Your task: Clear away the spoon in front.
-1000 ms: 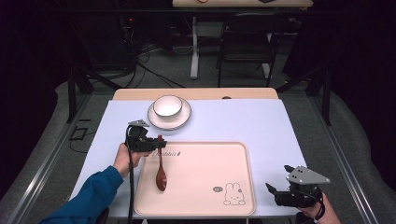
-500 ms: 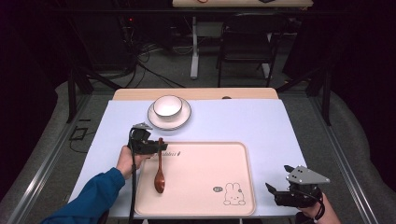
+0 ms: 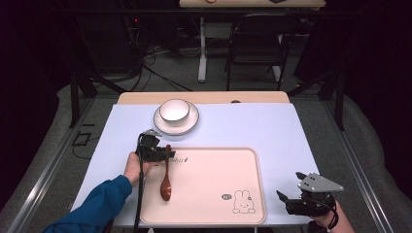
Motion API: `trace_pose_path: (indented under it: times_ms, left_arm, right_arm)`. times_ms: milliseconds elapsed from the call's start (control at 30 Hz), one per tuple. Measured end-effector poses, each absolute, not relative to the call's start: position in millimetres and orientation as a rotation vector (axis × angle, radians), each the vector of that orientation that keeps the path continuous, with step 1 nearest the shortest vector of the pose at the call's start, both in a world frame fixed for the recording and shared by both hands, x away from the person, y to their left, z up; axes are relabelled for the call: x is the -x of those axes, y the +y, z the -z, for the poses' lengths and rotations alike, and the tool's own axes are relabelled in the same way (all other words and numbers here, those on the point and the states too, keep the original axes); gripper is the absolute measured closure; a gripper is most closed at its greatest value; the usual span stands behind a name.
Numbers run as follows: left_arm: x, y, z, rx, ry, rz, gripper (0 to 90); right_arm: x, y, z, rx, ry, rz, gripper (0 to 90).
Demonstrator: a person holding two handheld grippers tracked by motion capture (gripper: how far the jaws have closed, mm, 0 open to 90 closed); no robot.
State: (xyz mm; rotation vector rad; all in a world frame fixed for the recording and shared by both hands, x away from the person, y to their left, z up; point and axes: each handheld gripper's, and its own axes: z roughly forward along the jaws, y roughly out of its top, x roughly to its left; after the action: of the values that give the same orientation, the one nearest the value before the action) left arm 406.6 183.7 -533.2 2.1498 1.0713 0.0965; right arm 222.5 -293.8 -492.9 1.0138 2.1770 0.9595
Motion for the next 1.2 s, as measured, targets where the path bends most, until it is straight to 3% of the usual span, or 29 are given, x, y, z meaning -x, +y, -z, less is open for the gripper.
trace_pose_path:
  times_ms: [133, 300, 633, 767, 967, 1200]
  left_arm:
    - [-407.4, 180.1, 535.2, -2.179, 1.081, -0.125, 60.4]
    - [-407.4, 178.0, 535.0, -2.206, 1.094, -0.172, 40.0]
    - [-404.3, 180.7, 526.1, -2.169, 1.122, -0.264, 19.4]
    - [-399.7, 182.3, 517.4, -2.155, 1.088, -0.288, 16.0]
    - [-382.0, 180.7, 494.6, -2.122, 0.981, -0.461, 13.3]
    - [-365.4, 183.5, 484.0, -2.076, 0.937, -0.556, 10.2]
  right_arm:
    - [-222.4, -293.6, 492.9, -1.012, 2.177, -0.958, 14.1]
    - [-222.4, -293.5, 492.9, -1.013, 2.178, -0.955, 14.2]
    - [-221.9, -293.3, 493.0, -1.010, 2.177, -0.951, 14.2]
    - [-221.6, -293.2, 492.9, -1.010, 2.176, -0.951, 14.2]
    - [-221.3, -293.6, 493.0, -1.008, 2.175, -0.952, 14.2]
    - [-221.1, -293.6, 492.8, -1.002, 2.173, -0.951, 14.2]
